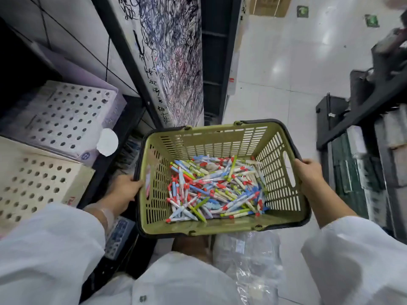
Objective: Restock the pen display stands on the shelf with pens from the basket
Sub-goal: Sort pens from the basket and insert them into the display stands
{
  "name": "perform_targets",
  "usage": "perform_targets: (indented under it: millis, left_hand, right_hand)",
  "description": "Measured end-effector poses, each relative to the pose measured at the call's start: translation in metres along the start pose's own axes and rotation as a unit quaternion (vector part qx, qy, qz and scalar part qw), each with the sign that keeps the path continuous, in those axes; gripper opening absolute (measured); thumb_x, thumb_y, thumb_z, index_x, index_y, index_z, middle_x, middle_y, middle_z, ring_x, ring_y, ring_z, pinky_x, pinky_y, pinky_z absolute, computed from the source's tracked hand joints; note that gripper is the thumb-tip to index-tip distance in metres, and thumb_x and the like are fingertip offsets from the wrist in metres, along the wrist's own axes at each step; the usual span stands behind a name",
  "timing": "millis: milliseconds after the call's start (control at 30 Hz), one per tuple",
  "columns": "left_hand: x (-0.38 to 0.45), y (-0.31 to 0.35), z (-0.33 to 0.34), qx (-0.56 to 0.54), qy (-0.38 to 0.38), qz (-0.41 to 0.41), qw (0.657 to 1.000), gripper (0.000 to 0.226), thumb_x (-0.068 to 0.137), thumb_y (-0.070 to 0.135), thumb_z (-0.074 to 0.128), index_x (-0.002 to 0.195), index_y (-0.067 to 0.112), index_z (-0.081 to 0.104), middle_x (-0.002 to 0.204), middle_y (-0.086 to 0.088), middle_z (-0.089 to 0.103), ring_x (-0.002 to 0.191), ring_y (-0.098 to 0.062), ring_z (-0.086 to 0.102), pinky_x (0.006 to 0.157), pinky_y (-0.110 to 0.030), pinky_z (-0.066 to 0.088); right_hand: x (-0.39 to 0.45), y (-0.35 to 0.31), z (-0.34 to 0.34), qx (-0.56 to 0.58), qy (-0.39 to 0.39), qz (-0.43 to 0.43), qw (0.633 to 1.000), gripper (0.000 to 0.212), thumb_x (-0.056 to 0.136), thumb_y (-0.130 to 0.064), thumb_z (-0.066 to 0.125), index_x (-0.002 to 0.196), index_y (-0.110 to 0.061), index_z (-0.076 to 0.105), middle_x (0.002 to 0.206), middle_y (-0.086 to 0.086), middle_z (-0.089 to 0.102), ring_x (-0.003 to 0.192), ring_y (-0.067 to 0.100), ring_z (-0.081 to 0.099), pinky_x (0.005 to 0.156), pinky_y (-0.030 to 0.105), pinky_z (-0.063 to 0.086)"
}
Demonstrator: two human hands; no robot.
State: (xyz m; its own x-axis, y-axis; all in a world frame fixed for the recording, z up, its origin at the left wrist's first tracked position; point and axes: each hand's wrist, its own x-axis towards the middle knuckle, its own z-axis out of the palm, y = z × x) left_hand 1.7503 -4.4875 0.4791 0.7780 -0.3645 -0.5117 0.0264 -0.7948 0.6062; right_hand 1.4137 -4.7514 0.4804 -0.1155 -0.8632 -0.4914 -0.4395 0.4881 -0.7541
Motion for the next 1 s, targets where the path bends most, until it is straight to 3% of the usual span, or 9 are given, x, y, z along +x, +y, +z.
perform_targets:
  millis: [100, 200, 300, 467, 600, 700, 800, 900, 1000]
  left_hand:
    - [0.021, 0.009, 0.01, -0.014, 0.003, -0.033, 0.999, 0.014, 0.089, 0.003, 0.058, 0.1, -0.002, 0.063, 0.068, -0.009, 0.058, 0.053, -0.02, 0.051, 0.027, -0.016, 0.036]
    - [0.044, 0.017, 0.017, -0.033, -0.003, -0.061, 0.998, 0.007, 0.09, 0.003, 0.055, 0.093, 0.0, 0.061, 0.072, -0.015, 0.058, 0.048, -0.024, 0.055, 0.027, -0.023, 0.042]
    - [0.061, 0.023, 0.025, -0.044, -0.008, -0.083, 0.996, 0.011, 0.091, 0.002, 0.054, 0.08, 0.004, 0.056, 0.076, -0.019, 0.059, 0.052, -0.025, 0.054, 0.038, -0.034, 0.049]
    - [0.076, 0.01, 0.039, -0.094, -0.041, -0.117, 0.988, 0.012, 0.091, -0.002, 0.051, 0.101, 0.0, 0.057, 0.092, -0.022, 0.059, 0.063, -0.025, 0.055, 0.046, -0.027, 0.048]
    - [0.085, 0.002, 0.044, -0.113, -0.038, -0.128, 0.985, 0.009, 0.087, -0.002, 0.056, 0.094, 0.003, 0.06, 0.09, -0.016, 0.06, 0.065, -0.022, 0.054, 0.058, -0.03, 0.043]
    - [0.088, 0.003, 0.042, -0.072, -0.039, -0.115, 0.99, 0.014, 0.085, 0.001, 0.06, 0.098, 0.005, 0.06, 0.094, -0.017, 0.062, 0.073, -0.031, 0.06, 0.062, -0.036, 0.051]
    - [0.084, 0.01, 0.039, 0.035, -0.022, -0.012, 0.999, 0.041, 0.086, 0.011, 0.063, 0.124, 0.008, 0.048, 0.116, -0.02, 0.058, 0.1, -0.04, 0.059, 0.08, -0.053, 0.052]
    - [0.074, 0.019, 0.035, 0.129, 0.041, 0.139, 0.981, 0.045, 0.083, 0.005, 0.061, 0.126, 0.008, 0.049, 0.127, -0.018, 0.044, 0.116, -0.035, 0.045, 0.085, -0.045, 0.048]
    - [0.063, 0.025, 0.04, 0.173, -0.02, 0.235, 0.956, 0.03, 0.088, 0.007, 0.056, 0.117, 0.008, 0.059, 0.126, -0.011, 0.048, 0.114, -0.027, 0.048, 0.086, -0.026, 0.038]
  right_hand:
    - [0.035, -0.017, 0.025, -0.063, -0.016, -0.035, 0.997, 0.011, 0.087, -0.017, 0.055, 0.092, -0.008, 0.057, 0.07, 0.006, 0.057, 0.057, 0.019, 0.055, 0.048, 0.024, 0.042]
    - [0.069, -0.034, 0.055, -0.086, -0.03, -0.059, 0.994, 0.012, 0.085, -0.02, 0.055, 0.091, -0.01, 0.058, 0.086, 0.013, 0.062, 0.074, 0.028, 0.06, 0.066, 0.035, 0.052]
    - [0.096, -0.043, 0.079, -0.104, -0.035, -0.065, 0.992, 0.014, 0.085, -0.02, 0.055, 0.094, -0.011, 0.06, 0.094, 0.018, 0.065, 0.082, 0.032, 0.062, 0.073, 0.042, 0.055]
    - [0.132, -0.068, 0.108, -0.147, -0.068, -0.094, 0.982, 0.029, 0.086, -0.027, 0.056, 0.105, -0.006, 0.063, 0.093, 0.018, 0.066, 0.08, 0.033, 0.064, 0.064, 0.036, 0.054]
    - [0.144, -0.081, 0.124, -0.251, -0.075, -0.141, 0.955, 0.032, 0.09, -0.02, 0.052, 0.117, -0.005, 0.057, 0.106, 0.018, 0.063, 0.091, 0.034, 0.061, 0.067, 0.032, 0.047]
    - [0.135, -0.086, 0.133, -0.366, -0.009, -0.202, 0.908, 0.048, 0.087, -0.008, 0.05, 0.134, -0.008, 0.042, 0.126, 0.021, 0.052, 0.113, 0.039, 0.051, 0.091, 0.043, 0.041]
    - [0.107, -0.085, 0.149, -0.437, 0.045, -0.334, 0.834, 0.057, 0.082, -0.003, 0.053, 0.137, -0.008, 0.039, 0.129, 0.021, 0.047, 0.115, 0.039, 0.045, 0.096, 0.046, 0.036]
    - [0.073, -0.061, 0.178, -0.471, -0.123, -0.416, 0.768, 0.043, 0.087, -0.01, 0.055, 0.13, -0.006, 0.049, 0.129, 0.018, 0.048, 0.116, 0.035, 0.046, 0.093, 0.04, 0.04]
    - [0.056, -0.03, 0.204, -0.561, -0.305, -0.383, 0.668, 0.041, 0.091, -0.022, 0.055, 0.131, -0.011, 0.049, 0.132, 0.015, 0.048, 0.119, 0.03, 0.047, 0.092, 0.034, 0.041]
